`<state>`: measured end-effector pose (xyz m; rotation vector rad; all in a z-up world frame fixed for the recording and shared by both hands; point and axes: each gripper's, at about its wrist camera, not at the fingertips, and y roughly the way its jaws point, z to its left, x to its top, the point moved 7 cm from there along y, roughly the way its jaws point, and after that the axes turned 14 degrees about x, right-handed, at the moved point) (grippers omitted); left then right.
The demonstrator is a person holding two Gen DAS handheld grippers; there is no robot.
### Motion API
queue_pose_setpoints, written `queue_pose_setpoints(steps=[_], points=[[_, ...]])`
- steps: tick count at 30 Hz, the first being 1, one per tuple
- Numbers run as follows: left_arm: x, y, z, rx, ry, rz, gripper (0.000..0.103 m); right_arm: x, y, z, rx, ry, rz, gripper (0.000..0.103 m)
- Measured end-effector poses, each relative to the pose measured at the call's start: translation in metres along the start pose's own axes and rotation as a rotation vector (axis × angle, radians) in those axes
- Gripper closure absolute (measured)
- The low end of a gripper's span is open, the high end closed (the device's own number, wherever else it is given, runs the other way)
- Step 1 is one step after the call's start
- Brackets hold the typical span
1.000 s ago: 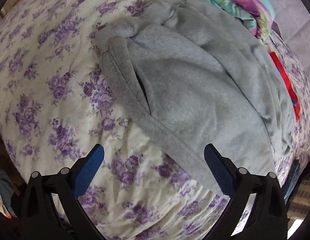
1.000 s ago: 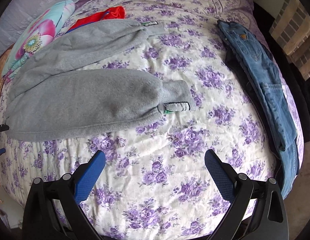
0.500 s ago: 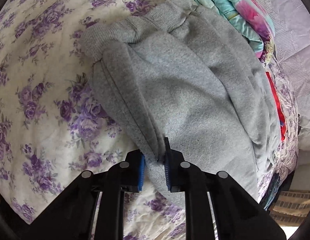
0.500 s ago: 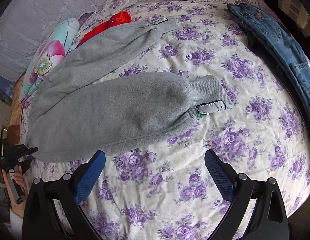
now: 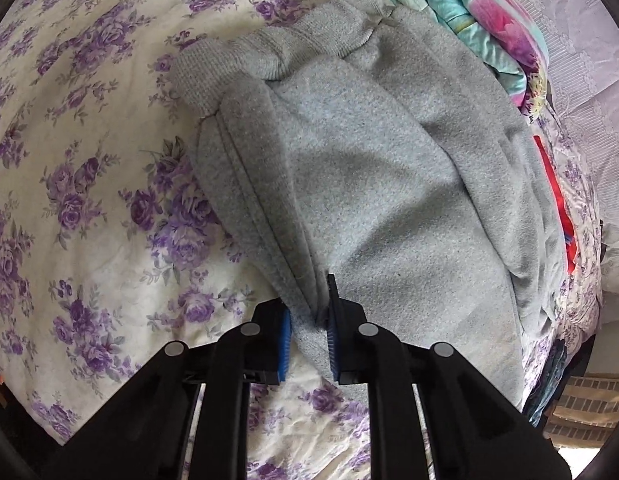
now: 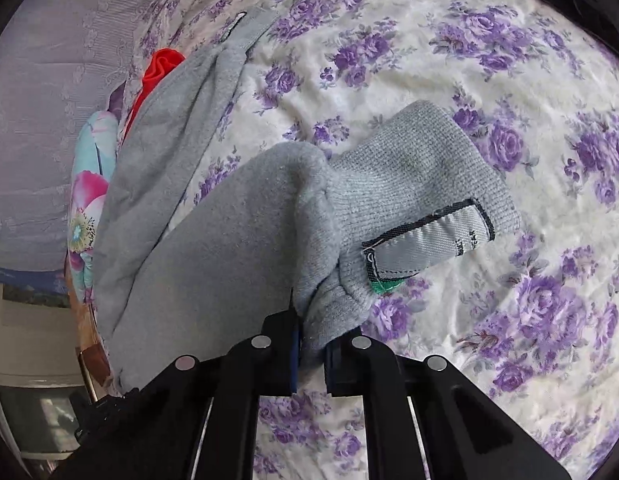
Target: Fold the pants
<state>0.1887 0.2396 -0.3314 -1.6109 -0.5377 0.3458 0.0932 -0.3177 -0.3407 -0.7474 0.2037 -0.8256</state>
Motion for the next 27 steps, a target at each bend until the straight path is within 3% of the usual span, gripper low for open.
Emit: queue_pose_setpoints(steps=[4, 9, 12, 13, 15, 17, 18, 20, 21, 22, 25, 27], points=[[-0.018, -0.016, 0.017, 0.017, -0.019, -0.024, 0.092, -0.027, -0.025, 0.007, -0.038, -0.054, 0.057, 0.094], [-0.069, -0.046, 0.047, 0.002, -0.014, -0.017, 0.092, -0.073, -0.062, -0.013, -0.129, -0.091, 0.111, 0.094], [-0.085, -0.027, 0.061, 0.037, -0.004, 0.020, 0.090, -0.090, -0.056, -0.040, -0.185, -0.114, 0.130, 0.092], [-0.085, -0.014, 0.064, 0.049, 0.000, 0.035, 0.090, -0.094, -0.049, -0.050, -0.203, -0.120, 0.135, 0.087], [-0.086, 0.004, 0.065, 0.065, -0.004, 0.058, 0.081, -0.096, -0.037, -0.058, -0.239, -0.141, 0.142, 0.084], [-0.084, -0.006, 0.065, 0.047, -0.031, 0.077, 0.077, -0.094, -0.039, -0.050, -0.272, -0.152, 0.174, 0.074], [-0.085, -0.017, 0.067, 0.042, -0.016, 0.064, 0.070, -0.093, -0.044, -0.045, -0.291, -0.171, 0.191, 0.065], [-0.088, -0.043, 0.073, 0.074, 0.029, 0.012, 0.062, -0.090, -0.064, -0.034, -0.327, -0.208, 0.176, 0.064], [-0.089, -0.056, 0.079, 0.094, 0.045, -0.013, 0.059, -0.085, -0.074, -0.030, -0.353, -0.227, 0.161, 0.057], [-0.089, -0.068, 0.084, 0.112, 0.050, -0.038, 0.059, -0.080, -0.086, -0.023, -0.380, -0.254, 0.133, 0.048], [-0.073, -0.102, 0.091, 0.133, 0.038, -0.133, 0.059, -0.048, -0.112, 0.005, -0.425, -0.361, 0.010, 0.037], [-0.046, -0.113, 0.075, 0.135, 0.059, -0.192, 0.054, -0.012, -0.109, 0.030, -0.371, -0.397, -0.040, 0.033]])
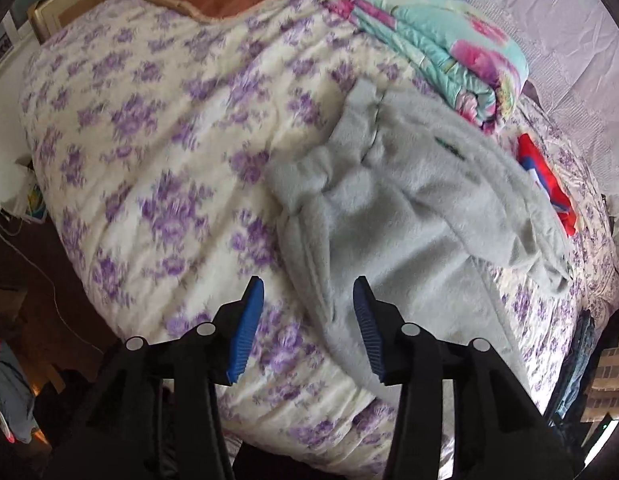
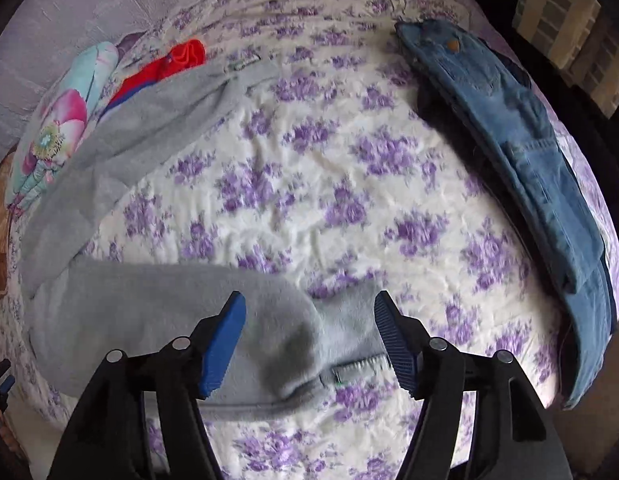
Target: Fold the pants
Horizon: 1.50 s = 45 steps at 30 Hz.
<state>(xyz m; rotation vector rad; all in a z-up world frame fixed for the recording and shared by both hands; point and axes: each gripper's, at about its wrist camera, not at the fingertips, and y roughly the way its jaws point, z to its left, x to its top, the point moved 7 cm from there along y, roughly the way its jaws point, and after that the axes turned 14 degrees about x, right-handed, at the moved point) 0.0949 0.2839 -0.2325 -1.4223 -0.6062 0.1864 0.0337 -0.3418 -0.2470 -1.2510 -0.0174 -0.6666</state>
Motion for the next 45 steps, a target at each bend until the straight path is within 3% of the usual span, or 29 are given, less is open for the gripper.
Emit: queue_pose_setpoints(steps=[4, 7, 11, 14, 15, 16, 19, 21, 24, 27, 28, 30, 31, 33, 34, 35, 36, 38, 41, 45], points=[[0.055, 0.017, -0.060, 0.006, 0.128, -0.047, 0.052, 0.102, 0.045, 0.029, 0.157, 0.002, -0.093, 0.033], [0.083, 0.051, -0.108, -0.016, 0.196, 0.015, 0.052, 0.164, 0.107, 0.035, 0.140, 0.072, -0.069, 0.033], [0.110, 0.107, -0.149, 0.034, 0.277, 0.054, 0.052, 0.200, 0.187, 0.035, 0.114, 0.161, 0.046, 0.033], [0.115, 0.141, -0.160, 0.054, 0.285, 0.110, 0.051, 0.208, 0.215, 0.032, 0.128, 0.200, 0.055, 0.034], [0.116, 0.143, -0.164, 0.068, 0.292, 0.098, 0.050, 0.211, 0.221, 0.034, 0.153, 0.197, 0.046, 0.058], [0.116, 0.143, -0.167, 0.086, 0.302, 0.089, 0.050, 0.212, 0.226, 0.039, 0.213, 0.192, 0.049, 0.089], [0.113, 0.137, -0.173, 0.112, 0.319, 0.071, 0.052, 0.214, 0.215, 0.043, 0.230, 0.182, 0.034, 0.091], [0.109, 0.129, -0.175, 0.092, 0.333, 0.061, 0.060, 0.208, 0.190, 0.040, 0.229, 0.185, 0.006, 0.091], [0.100, 0.125, -0.176, 0.083, 0.358, 0.057, 0.061, 0.183, 0.156, 0.030, 0.171, 0.177, -0.013, 0.091], [0.094, 0.133, -0.182, 0.101, 0.377, 0.044, 0.059, 0.159, 0.179, 0.012, 0.097, 0.170, 0.052, 0.090], [0.094, 0.136, -0.185, 0.111, 0.386, 0.035, 0.059, 0.152, 0.193, 0.007, 0.077, 0.161, 0.076, 0.082], [0.095, 0.136, -0.190, 0.130, 0.401, 0.054, 0.058, 0.149, 0.199, 0.008, 0.031, 0.108, 0.065, 0.079], [0.097, 0.130, -0.192, 0.123, 0.416, 0.076, 0.058, 0.151, 0.196, 0.012, -0.003, 0.087, 0.092, 0.066], [0.109, 0.109, -0.195, 0.063, 0.450, 0.070, 0.058, 0.153, 0.180, 0.022, -0.011, 0.037, 0.123, 0.053], [0.117, 0.094, -0.191, 0.045, 0.458, 0.037, 0.058, 0.153, 0.167, 0.025, -0.018, 0.009, 0.103, 0.052], [0.126, 0.080, -0.188, 0.031, 0.472, 0.007, 0.053, 0.151, 0.152, 0.028, -0.037, -0.023, 0.082, 0.050], [0.135, 0.070, -0.186, 0.012, 0.492, -0.012, 0.038, 0.148, 0.139, 0.031, -0.046, -0.050, 0.070, 0.045], [0.157, 0.056, -0.188, -0.036, 0.554, -0.045, 0.019, 0.137, 0.118, 0.037, -0.018, -0.077, 0.059, 0.044], [0.187, 0.064, -0.187, -0.051, 0.725, -0.092, 0.016, 0.120, 0.102, 0.045, 0.050, -0.069, 0.084, 0.044], [0.190, 0.096, -0.194, -0.061, 0.885, -0.004, 0.016, 0.103, 0.090, 0.058, 0.086, -0.059, 0.102, 0.044]])
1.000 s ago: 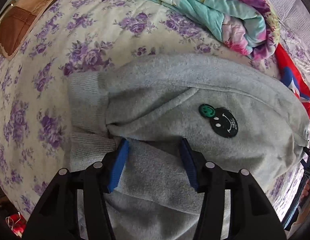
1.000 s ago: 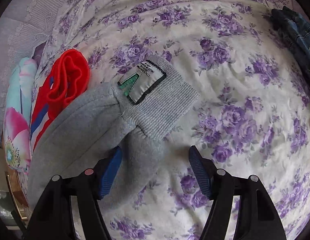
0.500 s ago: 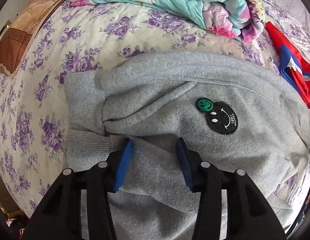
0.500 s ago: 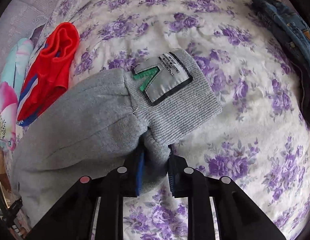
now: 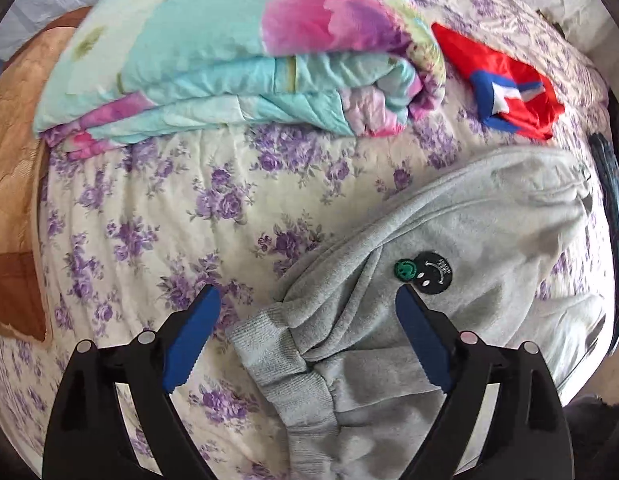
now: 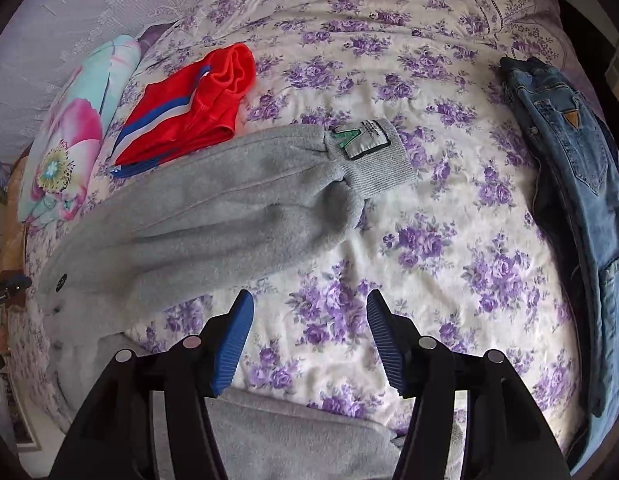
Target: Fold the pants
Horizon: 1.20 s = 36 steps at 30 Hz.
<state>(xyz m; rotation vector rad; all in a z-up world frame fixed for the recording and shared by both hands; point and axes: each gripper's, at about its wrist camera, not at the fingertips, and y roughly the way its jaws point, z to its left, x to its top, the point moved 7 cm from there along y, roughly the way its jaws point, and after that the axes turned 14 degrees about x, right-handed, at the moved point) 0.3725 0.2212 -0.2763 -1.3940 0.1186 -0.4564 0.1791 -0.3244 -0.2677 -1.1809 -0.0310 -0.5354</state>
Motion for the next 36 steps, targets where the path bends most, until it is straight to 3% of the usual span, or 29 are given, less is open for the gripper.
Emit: queue_pose_setpoints(steps=[5, 7, 8, 9, 12, 15, 19, 23, 27, 28, 29, 30, 31, 34, 36], points=[[0.003, 0.027, -0.018, -0.027, 0.085, 0.032, 0.016, -0.006, 0.001, 0.032, -0.015, -0.098, 0.005, 0.044], [0.004, 0.039, -0.019, -0.042, 0.081, 0.057, 0.022, -0.001, 0.008, 0.050, 0.006, -0.153, 0.018, 0.044], [0.004, 0.045, -0.019, -0.049, 0.079, 0.075, 0.049, 0.004, 0.013, 0.062, 0.020, -0.185, 0.024, 0.044], [0.004, 0.053, -0.020, -0.062, 0.075, 0.103, 0.084, 0.011, 0.020, 0.076, 0.038, -0.222, 0.031, 0.044], [0.008, 0.057, -0.022, -0.083, 0.061, 0.079, 0.090, 0.030, 0.045, 0.130, 0.130, -0.335, 0.064, 0.044], [0.010, 0.054, -0.026, -0.065, 0.073, 0.047, 0.090, 0.045, 0.069, 0.200, 0.247, -0.508, 0.089, 0.043], [0.009, 0.052, -0.028, -0.079, 0.046, 0.036, 0.090, 0.053, 0.120, 0.276, 0.304, -0.741, 0.189, 0.034], [0.004, 0.055, -0.022, -0.084, 0.038, 0.040, 0.090, 0.059, 0.179, 0.322, 0.226, -0.962, 0.304, 0.034], [0.004, 0.059, -0.022, -0.091, 0.032, 0.039, 0.089, 0.060, 0.229, 0.333, 0.149, -1.080, 0.443, 0.034], [0.005, 0.061, -0.025, -0.095, 0.027, 0.039, 0.088, 0.060, 0.239, 0.332, 0.120, -1.100, 0.468, 0.039], [0.005, 0.062, -0.022, -0.098, 0.024, 0.039, 0.088, 0.060, 0.248, 0.331, 0.108, -1.114, 0.489, 0.051], [0.005, 0.063, -0.022, -0.101, 0.020, 0.039, 0.088, 0.057, 0.252, 0.331, 0.137, -1.111, 0.524, 0.087], [0.004, 0.066, -0.018, -0.101, 0.018, 0.039, 0.088, 0.053, 0.253, 0.332, 0.178, -1.092, 0.557, 0.093], [0.004, 0.063, -0.014, -0.096, 0.017, 0.034, 0.088, 0.050, 0.243, 0.338, 0.179, -1.139, 0.504, 0.095], [0.003, 0.054, -0.008, -0.095, 0.012, 0.021, 0.088, 0.055, 0.227, 0.343, 0.216, -1.091, 0.461, 0.095]])
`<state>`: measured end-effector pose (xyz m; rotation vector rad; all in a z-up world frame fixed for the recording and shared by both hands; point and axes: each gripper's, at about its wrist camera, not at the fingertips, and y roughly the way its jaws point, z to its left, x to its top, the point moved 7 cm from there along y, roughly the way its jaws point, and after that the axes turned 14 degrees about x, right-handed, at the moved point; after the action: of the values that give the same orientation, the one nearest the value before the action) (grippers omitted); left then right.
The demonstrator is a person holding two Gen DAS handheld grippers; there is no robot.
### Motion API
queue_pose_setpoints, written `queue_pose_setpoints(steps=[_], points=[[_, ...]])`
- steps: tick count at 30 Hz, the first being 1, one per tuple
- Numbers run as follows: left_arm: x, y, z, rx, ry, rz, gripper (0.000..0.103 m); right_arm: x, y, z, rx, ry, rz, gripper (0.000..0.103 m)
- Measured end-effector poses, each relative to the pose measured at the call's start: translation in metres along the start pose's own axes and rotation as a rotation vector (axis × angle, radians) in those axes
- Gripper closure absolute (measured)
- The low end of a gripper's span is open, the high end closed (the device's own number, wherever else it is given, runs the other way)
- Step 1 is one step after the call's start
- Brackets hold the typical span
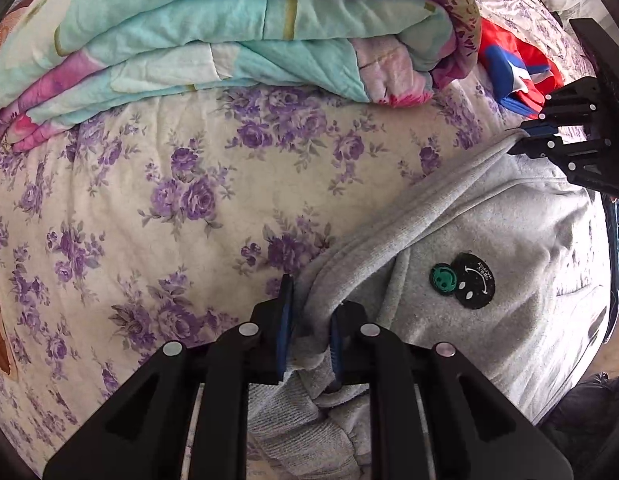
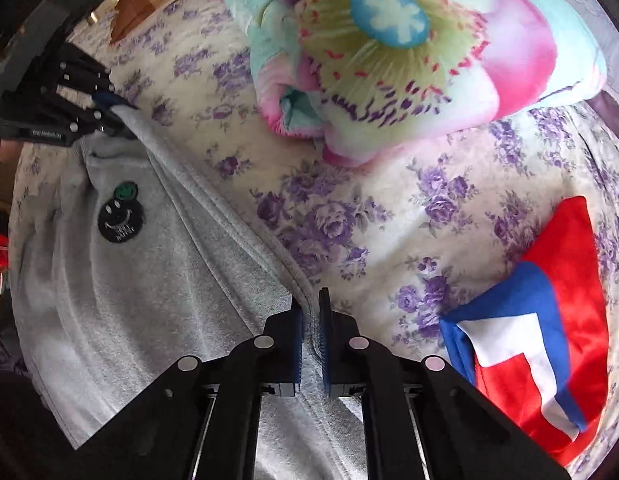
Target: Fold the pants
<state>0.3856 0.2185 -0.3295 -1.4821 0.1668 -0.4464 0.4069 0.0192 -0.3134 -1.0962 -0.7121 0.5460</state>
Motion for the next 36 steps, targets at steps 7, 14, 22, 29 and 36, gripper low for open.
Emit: queue_pose_setpoints(steps=[7, 14, 22, 29, 36], points=[[-0.014, -0.063, 0.003, -0.014, -0.030, -0.115, 0.089, -0.013, -0.072, 0.038, 0.031, 0.051, -0.163, 0.095], [-0.076, -0.133, -0.020, -0.059, -0.049, -0.196, 0.089, -0.082, -0.121, 0.137, 0.188, 0.040, -0.253, 0.095], [-0.166, -0.127, -0.041, -0.045, -0.054, -0.119, 0.089, -0.164, -0.074, 0.250, 0.276, 0.020, -0.170, 0.095], [-0.216, -0.088, -0.046, -0.029, -0.044, -0.036, 0.088, -0.194, -0.005, 0.282, 0.255, 0.067, -0.055, 0.095], [-0.232, -0.065, -0.051, -0.054, -0.006, 0.046, 0.053, -0.208, 0.051, 0.272, 0.233, 0.180, 0.045, 0.095]])
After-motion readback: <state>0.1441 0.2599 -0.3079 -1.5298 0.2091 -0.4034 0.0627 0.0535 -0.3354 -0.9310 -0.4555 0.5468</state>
